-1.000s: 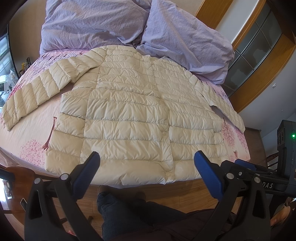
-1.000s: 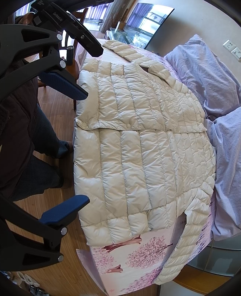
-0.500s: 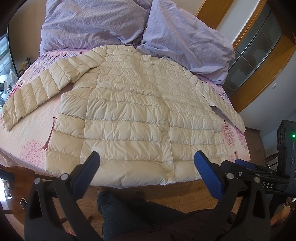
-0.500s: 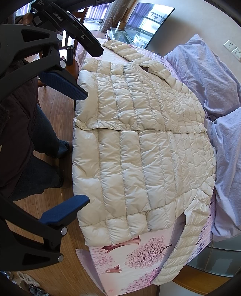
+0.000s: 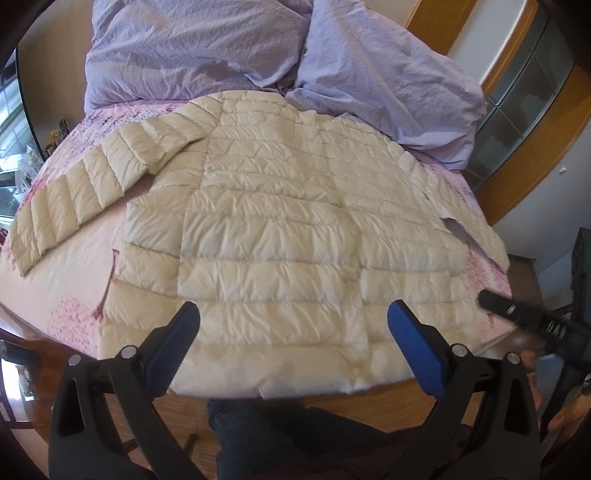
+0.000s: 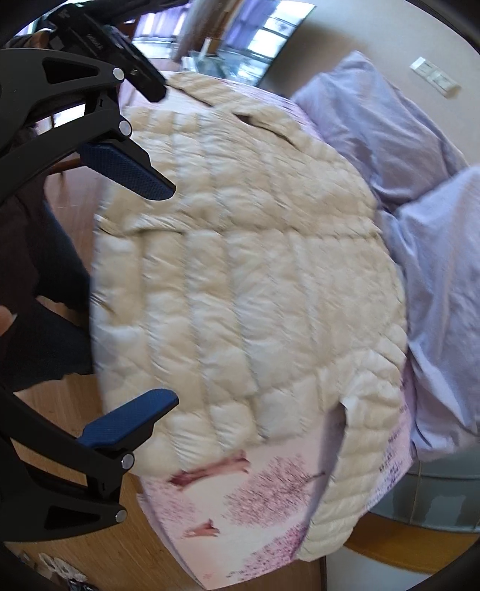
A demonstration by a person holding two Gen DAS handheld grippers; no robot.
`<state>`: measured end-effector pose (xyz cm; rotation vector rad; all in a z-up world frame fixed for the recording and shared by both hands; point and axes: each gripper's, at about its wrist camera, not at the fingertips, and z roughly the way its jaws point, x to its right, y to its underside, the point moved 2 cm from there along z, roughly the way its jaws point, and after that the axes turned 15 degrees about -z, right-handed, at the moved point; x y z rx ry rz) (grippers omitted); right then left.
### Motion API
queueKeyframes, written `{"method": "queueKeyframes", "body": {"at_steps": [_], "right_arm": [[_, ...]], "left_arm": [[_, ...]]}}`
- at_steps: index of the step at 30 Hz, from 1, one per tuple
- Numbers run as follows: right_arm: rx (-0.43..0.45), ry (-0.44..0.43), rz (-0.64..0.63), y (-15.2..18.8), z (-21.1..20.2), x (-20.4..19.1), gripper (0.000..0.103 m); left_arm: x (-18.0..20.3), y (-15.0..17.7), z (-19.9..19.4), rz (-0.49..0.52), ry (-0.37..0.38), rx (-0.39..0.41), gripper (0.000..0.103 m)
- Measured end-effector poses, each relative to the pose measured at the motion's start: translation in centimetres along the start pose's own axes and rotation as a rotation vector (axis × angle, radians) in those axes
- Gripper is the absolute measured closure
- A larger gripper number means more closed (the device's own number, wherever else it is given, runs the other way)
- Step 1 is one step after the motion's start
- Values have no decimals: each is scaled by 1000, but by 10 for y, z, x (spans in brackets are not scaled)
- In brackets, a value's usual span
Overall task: Fold large clothes
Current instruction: 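Reach the right tool to the jacket sleeve cuff and grasp it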
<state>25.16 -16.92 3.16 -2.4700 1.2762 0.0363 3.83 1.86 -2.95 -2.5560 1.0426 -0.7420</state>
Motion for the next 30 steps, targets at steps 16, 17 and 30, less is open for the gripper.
{"method": "queueKeyframes", "body": {"at_steps": [16, 17, 30], "right_arm": [[16, 249, 485, -46, 56, 257, 16], [17, 277, 522, -46, 56, 277, 18], [-8, 505, 658, -39, 46, 413, 41]], "left_arm": [[13, -53, 51, 29, -186, 33, 2], [13, -53, 53, 29, -189, 34, 2], [10, -55, 66, 7, -229, 18, 2]]}}
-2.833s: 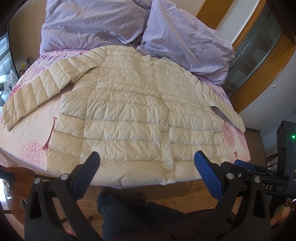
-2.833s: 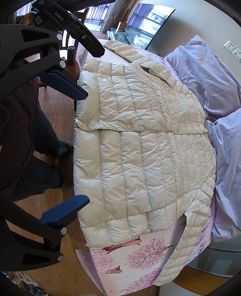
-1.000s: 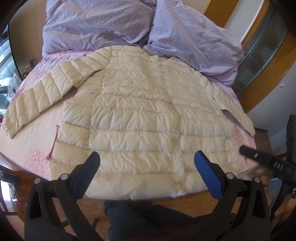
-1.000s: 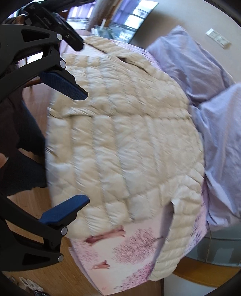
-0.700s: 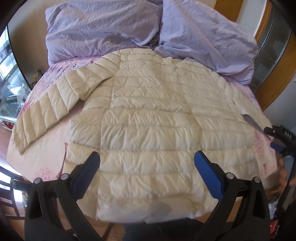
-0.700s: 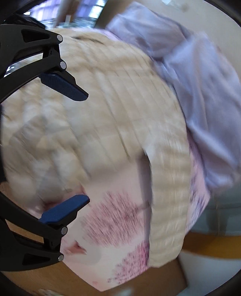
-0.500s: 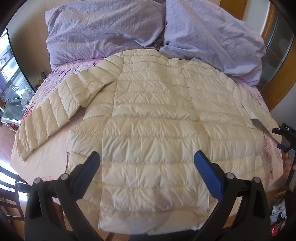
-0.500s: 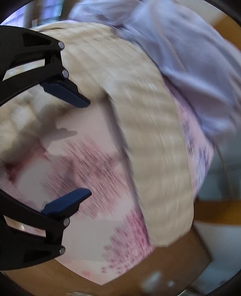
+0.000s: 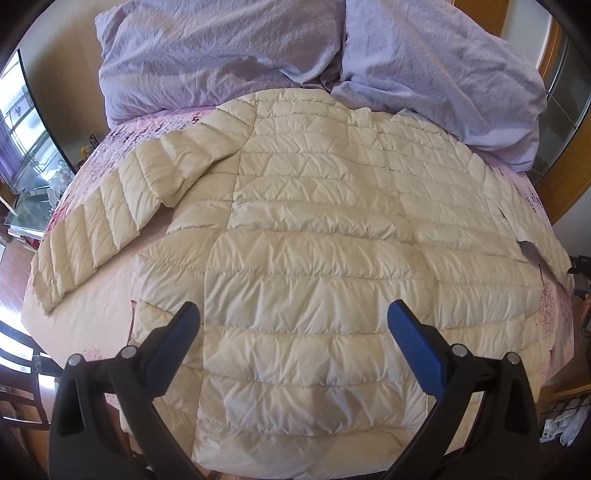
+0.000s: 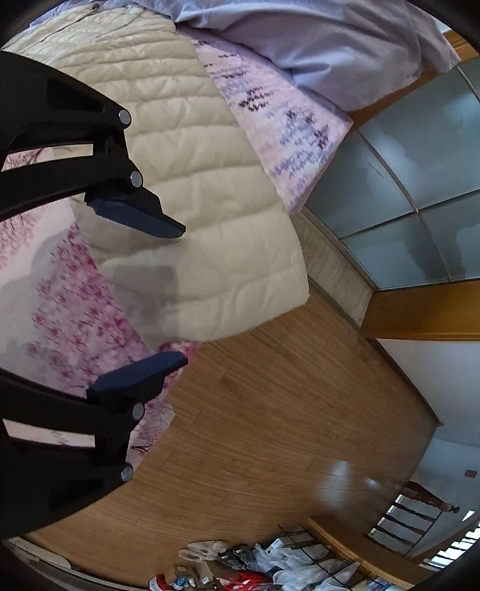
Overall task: Fold large clothes
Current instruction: 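Reach the right tool to the jacket sleeve cuff and grasp it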
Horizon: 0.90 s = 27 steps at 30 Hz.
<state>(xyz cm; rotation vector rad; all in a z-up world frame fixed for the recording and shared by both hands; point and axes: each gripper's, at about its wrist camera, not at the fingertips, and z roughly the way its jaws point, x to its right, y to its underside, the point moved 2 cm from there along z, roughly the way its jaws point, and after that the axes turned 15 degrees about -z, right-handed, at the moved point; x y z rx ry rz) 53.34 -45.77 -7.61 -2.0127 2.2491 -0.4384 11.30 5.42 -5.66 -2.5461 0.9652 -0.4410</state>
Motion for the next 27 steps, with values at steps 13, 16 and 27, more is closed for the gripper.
{"method": "queueKeyframes", "body": {"at_steps": [13, 16, 27], "right_arm": [[-7, -43, -38, -1, 20, -10, 83], [0, -24, -70, -1, 14, -17, 93], [128, -49, -225, -14, -44, -96, 97]], "left_arm": [[-1, 0, -1, -5, -1, -7, 2], [-7, -1, 0, -15, 0, -10, 2], [-39, -8, 2, -48, 0, -21, 2]]}}
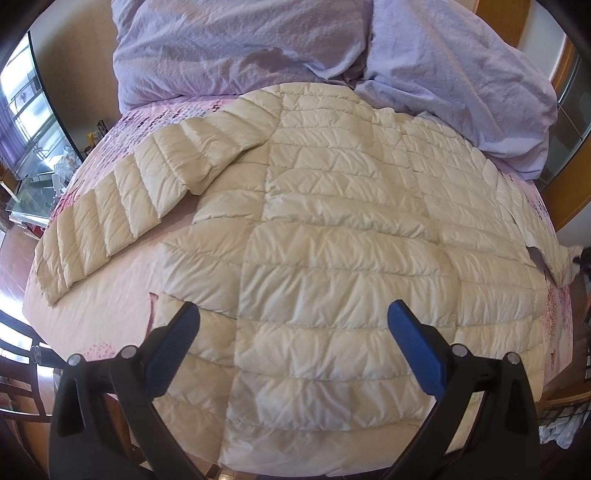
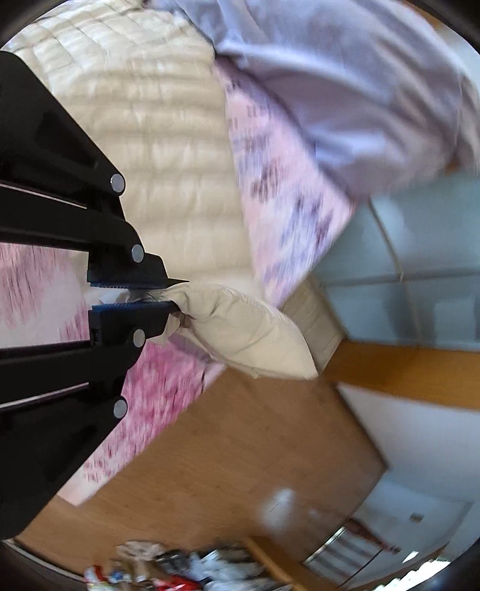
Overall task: Fold large clothes
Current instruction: 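Reach the right tool to the jacket sleeve cuff and grasp it, then lift the sleeve with the right tool and lay it across the jacket body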
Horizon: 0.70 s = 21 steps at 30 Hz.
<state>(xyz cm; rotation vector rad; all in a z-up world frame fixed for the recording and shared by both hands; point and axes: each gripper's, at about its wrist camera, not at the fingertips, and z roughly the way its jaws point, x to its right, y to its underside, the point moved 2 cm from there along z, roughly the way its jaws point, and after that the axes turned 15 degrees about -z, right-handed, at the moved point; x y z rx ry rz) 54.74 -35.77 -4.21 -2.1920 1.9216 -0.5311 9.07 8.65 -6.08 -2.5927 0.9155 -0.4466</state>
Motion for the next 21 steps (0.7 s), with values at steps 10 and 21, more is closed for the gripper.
{"method": "queueKeyframes", "body": {"at_steps": [10, 21], "right_arm": [[35, -177, -212, -14, -34, -160, 97], [-4, -415, -412, 27, -71, -329, 97]], "left_arm": [[-35, -10, -2, -13, -12, 11, 2], [-84, -22, -5, -61, -22, 16, 2]]}}
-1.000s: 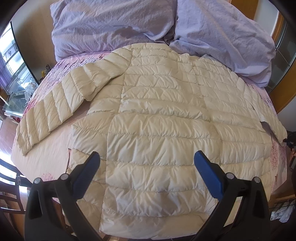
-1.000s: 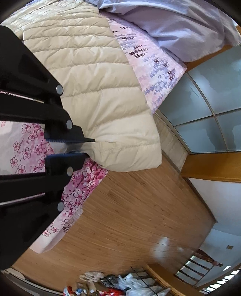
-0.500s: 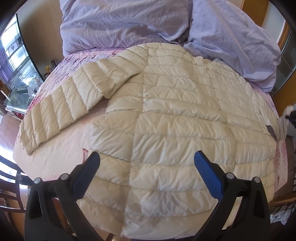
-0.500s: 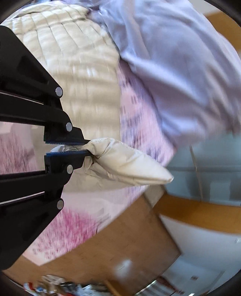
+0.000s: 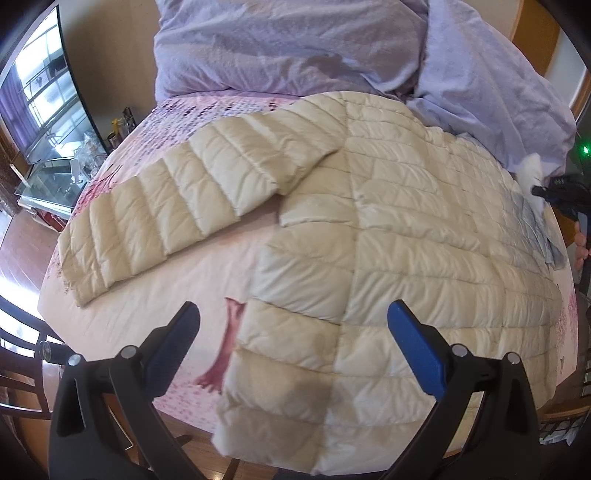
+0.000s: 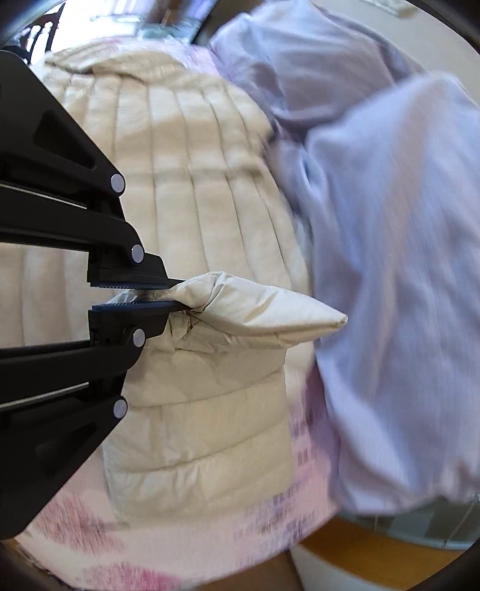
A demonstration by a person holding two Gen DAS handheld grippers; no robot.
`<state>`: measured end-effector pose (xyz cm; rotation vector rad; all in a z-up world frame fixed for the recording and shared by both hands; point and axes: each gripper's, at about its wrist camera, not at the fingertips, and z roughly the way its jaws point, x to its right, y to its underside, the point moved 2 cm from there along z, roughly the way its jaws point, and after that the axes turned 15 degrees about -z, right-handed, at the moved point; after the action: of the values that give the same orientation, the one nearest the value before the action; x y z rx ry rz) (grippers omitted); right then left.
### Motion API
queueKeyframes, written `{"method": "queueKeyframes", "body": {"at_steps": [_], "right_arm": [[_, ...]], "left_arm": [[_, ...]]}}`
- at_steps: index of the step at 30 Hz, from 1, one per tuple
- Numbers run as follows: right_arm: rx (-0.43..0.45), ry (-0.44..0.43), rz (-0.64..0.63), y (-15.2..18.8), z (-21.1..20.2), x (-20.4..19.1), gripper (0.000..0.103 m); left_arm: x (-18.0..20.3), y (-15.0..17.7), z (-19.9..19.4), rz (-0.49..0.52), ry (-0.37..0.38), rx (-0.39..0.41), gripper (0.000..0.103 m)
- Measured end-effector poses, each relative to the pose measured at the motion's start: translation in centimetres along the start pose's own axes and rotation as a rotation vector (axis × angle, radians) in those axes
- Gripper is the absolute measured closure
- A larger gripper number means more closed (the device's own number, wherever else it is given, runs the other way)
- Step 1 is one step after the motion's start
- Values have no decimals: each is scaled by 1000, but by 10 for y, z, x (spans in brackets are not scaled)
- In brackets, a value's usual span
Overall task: Fold large clothes
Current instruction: 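Lift the sleeve with the right tool and lay it across the jacket body, then grasp the other sleeve cuff with the left tool while the right tool releases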
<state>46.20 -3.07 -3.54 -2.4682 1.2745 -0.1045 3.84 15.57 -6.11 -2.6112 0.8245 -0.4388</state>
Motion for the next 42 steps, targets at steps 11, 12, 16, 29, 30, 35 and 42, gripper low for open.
{"method": "queueKeyframes", "body": {"at_steps": [11, 12, 16, 29, 30, 35, 42], "right_arm": [[-75, -171, -82, 1, 35, -114, 97], [-75, -182, -94, 2, 36, -122, 97], [-88, -213, -132, 4, 41, -153, 97], [-65, -282, -46, -5, 27, -134, 38], [-34, -294, -25, -9, 21, -127, 38], [-7, -139, -8, -11, 18, -101, 38], [-107, 36, -66, 7, 51, -97, 38]], "left_arm": [[-37, -7, 0, -45, -4, -3, 2], [-38, -7, 0, -48, -3, -3, 2], [-46, -10, 1, -61, -1, -4, 2], [-48, -12, 4, -78, -3, -14, 2], [-47, -13, 5, -84, -1, -17, 2], [-48, -14, 7, -94, -5, -17, 2], [-60, -23, 12, -128, -21, -22, 2]]}}
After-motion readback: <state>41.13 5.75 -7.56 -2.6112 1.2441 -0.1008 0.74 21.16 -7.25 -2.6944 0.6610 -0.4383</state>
